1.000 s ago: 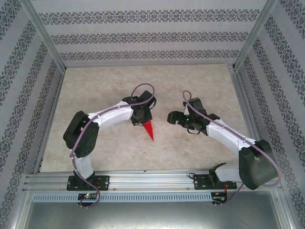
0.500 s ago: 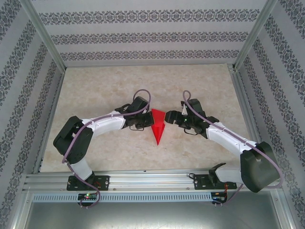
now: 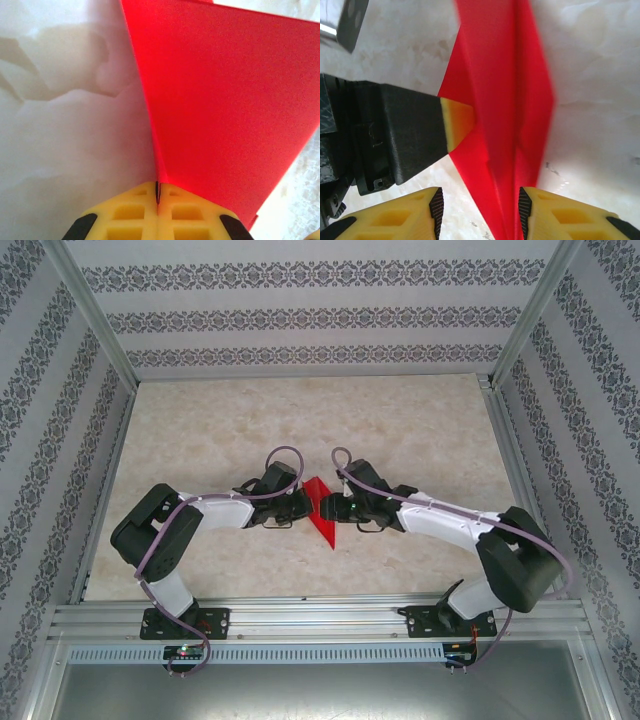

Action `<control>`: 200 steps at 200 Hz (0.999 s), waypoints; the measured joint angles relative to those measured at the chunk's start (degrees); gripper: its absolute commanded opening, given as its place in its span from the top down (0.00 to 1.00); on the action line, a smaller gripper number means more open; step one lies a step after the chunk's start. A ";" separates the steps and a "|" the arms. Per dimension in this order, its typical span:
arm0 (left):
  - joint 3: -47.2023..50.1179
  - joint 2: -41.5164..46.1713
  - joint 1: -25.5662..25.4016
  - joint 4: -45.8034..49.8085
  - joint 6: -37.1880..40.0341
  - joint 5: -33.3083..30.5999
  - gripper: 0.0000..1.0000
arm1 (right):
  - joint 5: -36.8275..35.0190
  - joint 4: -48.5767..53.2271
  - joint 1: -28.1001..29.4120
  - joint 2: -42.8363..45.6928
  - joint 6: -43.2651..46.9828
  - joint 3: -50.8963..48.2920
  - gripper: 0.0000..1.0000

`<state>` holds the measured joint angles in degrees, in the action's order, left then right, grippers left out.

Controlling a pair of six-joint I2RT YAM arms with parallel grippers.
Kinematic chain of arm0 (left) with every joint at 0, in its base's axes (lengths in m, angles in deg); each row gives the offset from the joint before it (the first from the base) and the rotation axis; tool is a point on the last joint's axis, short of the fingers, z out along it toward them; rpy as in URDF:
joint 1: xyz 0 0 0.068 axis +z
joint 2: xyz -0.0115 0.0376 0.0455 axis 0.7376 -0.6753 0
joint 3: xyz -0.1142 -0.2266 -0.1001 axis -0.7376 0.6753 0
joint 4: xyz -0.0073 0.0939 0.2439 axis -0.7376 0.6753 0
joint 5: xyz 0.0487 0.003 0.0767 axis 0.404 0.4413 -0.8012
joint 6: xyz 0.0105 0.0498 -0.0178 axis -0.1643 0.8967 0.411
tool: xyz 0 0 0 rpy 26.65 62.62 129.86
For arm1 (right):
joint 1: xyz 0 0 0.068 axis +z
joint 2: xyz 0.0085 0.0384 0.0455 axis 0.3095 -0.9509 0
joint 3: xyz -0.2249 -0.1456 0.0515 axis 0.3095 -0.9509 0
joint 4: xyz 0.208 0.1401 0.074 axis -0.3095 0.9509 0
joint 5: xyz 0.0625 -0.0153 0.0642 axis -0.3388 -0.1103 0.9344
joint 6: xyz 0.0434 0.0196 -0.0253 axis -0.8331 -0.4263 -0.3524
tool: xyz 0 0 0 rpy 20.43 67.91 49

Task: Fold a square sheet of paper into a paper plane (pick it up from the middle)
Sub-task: Move a paper plane to the center of the table.

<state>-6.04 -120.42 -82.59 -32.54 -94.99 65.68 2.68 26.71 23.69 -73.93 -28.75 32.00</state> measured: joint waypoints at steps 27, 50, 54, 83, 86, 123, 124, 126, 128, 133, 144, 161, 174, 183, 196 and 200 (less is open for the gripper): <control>0.00 0.00 0.13 -0.87 0.00 0.02 1.00 | -1.05 1.51 1.20 -2.25 1.03 1.84 0.56; 0.00 0.00 0.33 -0.87 0.00 0.02 1.00 | -1.84 2.73 1.31 -2.89 1.42 2.38 0.54; 0.00 0.00 0.33 -0.87 0.00 0.02 1.00 | -2.05 2.93 1.31 -3.04 1.42 2.47 0.53; 0.00 0.00 0.33 -0.87 0.00 0.02 1.00 | -3.76 4.48 1.57 -3.76 1.62 2.69 0.52; 0.00 0.00 0.33 -0.87 0.00 0.02 1.00 | -3.87 4.61 1.60 -3.82 1.62 2.69 0.52; 0.00 0.00 0.33 -0.87 0.00 0.02 1.00 | -4.28 5.66 1.86 -5.25 1.86 3.23 0.53; 0.00 0.00 0.33 -0.87 0.00 0.02 1.00 | -4.26 5.64 1.90 -5.29 1.88 3.26 0.53; 0.00 0.00 0.33 -0.87 0.00 0.02 1.00 | -4.28 5.64 1.97 -5.35 1.88 3.28 0.53; 0.00 0.00 0.33 -0.87 0.00 0.02 1.00 | -4.26 5.66 1.97 -5.44 1.88 3.28 0.53; 0.00 0.00 0.33 -0.87 0.00 0.02 1.00 | -4.17 5.68 2.10 -5.66 1.92 3.30 0.54; 0.00 0.00 0.33 -0.85 0.00 0.02 1.00 | -3.96 5.66 2.34 -6.03 2.05 3.32 0.54; 0.00 0.00 0.33 -0.85 0.02 0.02 1.00 | -3.48 5.64 2.64 -6.45 2.08 3.34 0.55; 0.00 0.00 0.33 -0.85 0.02 0.02 1.00 | -3.10 5.44 2.71 -6.95 2.12 3.34 0.57; 0.00 0.00 0.33 -0.87 0.02 0.04 1.00 | -2.73 5.22 2.71 -7.37 2.32 3.37 0.58; 0.00 0.00 0.33 -0.85 0.02 0.04 1.00 | -2.32 4.94 2.71 -7.93 2.32 3.39 0.58; 0.00 0.00 0.33 -0.85 0.02 0.04 1.00 | -2.23 4.83 2.71 -8.02 2.32 3.39 0.58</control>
<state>-6.04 -120.42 -82.27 -33.40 -94.97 65.73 0.45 31.54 26.40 -81.96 -26.43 35.39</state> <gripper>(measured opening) 0.068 0.424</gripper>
